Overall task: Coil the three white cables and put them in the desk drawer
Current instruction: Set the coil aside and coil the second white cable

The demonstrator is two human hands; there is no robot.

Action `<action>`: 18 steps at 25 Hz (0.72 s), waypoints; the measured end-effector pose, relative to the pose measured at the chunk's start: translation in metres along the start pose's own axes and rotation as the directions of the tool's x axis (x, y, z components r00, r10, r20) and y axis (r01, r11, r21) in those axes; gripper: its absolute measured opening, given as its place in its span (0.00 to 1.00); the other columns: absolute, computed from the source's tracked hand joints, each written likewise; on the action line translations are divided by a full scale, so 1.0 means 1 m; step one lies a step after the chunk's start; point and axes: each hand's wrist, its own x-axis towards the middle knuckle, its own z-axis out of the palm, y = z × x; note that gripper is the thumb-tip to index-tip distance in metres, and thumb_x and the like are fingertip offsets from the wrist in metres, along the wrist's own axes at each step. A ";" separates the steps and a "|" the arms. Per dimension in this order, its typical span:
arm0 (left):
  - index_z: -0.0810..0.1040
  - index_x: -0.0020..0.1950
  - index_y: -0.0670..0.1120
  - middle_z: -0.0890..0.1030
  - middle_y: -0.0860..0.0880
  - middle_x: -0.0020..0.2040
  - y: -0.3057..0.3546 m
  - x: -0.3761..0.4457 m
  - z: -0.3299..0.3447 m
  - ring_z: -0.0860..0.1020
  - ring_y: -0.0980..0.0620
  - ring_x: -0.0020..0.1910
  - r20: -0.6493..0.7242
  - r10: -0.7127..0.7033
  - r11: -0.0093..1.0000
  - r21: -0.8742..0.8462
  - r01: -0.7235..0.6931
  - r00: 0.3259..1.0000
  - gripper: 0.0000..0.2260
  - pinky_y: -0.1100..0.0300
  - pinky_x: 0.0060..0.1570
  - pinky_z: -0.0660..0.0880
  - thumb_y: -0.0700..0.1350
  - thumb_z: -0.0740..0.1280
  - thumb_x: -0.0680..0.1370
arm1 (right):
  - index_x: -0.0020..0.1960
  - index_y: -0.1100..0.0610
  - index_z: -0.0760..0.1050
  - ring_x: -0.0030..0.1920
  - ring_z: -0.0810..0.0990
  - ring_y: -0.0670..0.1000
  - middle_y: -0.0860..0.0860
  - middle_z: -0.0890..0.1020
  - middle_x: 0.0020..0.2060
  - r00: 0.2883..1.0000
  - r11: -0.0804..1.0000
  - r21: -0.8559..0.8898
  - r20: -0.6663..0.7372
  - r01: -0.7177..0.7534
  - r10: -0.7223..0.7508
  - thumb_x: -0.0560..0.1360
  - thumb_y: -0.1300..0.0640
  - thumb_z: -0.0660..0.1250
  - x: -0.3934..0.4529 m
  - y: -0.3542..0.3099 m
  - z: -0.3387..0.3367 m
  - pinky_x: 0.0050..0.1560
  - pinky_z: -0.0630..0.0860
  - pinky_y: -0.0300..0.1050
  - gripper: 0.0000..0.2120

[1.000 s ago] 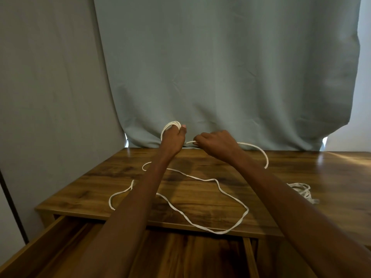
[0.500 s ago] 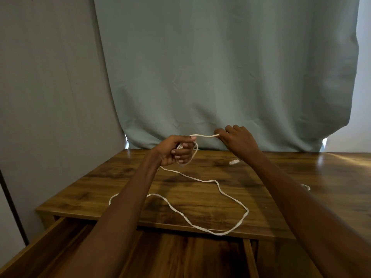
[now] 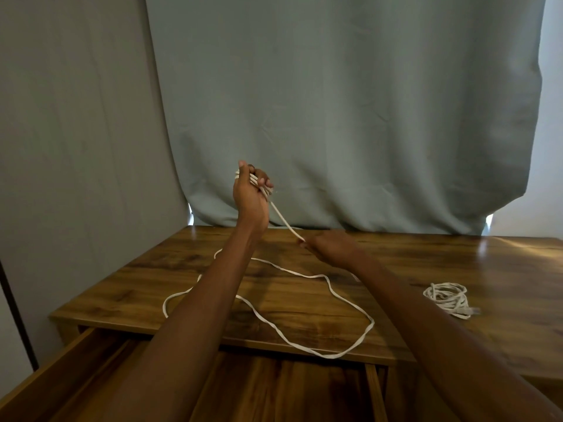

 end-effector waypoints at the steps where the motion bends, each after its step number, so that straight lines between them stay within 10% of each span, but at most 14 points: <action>1: 0.68 0.40 0.47 0.70 0.51 0.27 -0.003 0.003 -0.003 0.70 0.54 0.28 -0.032 0.065 0.984 0.170 -0.059 0.997 0.16 0.60 0.31 0.68 0.50 0.54 0.86 | 0.66 0.49 0.75 0.45 0.83 0.54 0.53 0.84 0.50 0.998 0.998 -0.020 -0.024 0.057 -0.057 0.84 0.44 0.54 0.001 -0.002 -0.002 0.42 0.78 0.50 0.18; 5: 0.67 0.36 0.47 0.69 0.48 0.30 -0.022 -0.001 -0.024 0.68 0.55 0.29 0.107 0.167 0.616 0.765 -0.188 0.980 0.19 0.58 0.34 0.66 0.52 0.54 0.86 | 0.55 0.54 0.76 0.28 0.78 0.53 0.53 0.82 0.34 0.929 0.940 -0.179 -0.181 0.292 -0.323 0.84 0.48 0.57 -0.002 -0.012 -0.018 0.28 0.66 0.43 0.13; 10: 0.78 0.39 0.42 0.78 0.43 0.32 -0.034 -0.011 -0.043 0.77 0.48 0.34 0.165 -0.189 0.199 0.972 -0.127 0.968 0.32 0.54 0.41 0.72 0.63 0.46 0.83 | 0.57 0.55 0.73 0.36 0.80 0.55 0.54 0.82 0.43 0.916 0.947 -0.217 -0.272 0.238 -0.293 0.83 0.48 0.48 -0.010 -0.005 -0.042 0.32 0.74 0.47 0.17; 14: 0.79 0.39 0.41 0.74 0.44 0.30 -0.027 -0.027 -0.032 0.72 0.50 0.29 0.246 -0.545 0.237 0.962 -0.135 0.801 0.41 0.57 0.35 0.69 0.74 0.43 0.75 | 0.61 0.52 0.73 0.38 0.80 0.54 0.53 0.83 0.49 0.914 0.988 -0.149 -0.395 0.032 -0.090 0.83 0.47 0.53 -0.019 0.023 -0.046 0.31 0.72 0.44 0.15; 18: 0.75 0.36 0.44 0.70 0.46 0.27 -0.021 -0.032 -0.017 0.67 0.51 0.26 0.336 -0.659 0.391 0.917 -0.074 0.673 0.25 0.58 0.31 0.68 0.64 0.61 0.79 | 0.66 0.50 0.73 0.39 0.82 0.53 0.52 0.83 0.55 0.890 0.999 -0.026 -0.455 -0.035 0.019 0.84 0.43 0.49 -0.023 0.030 -0.041 0.31 0.71 0.42 0.20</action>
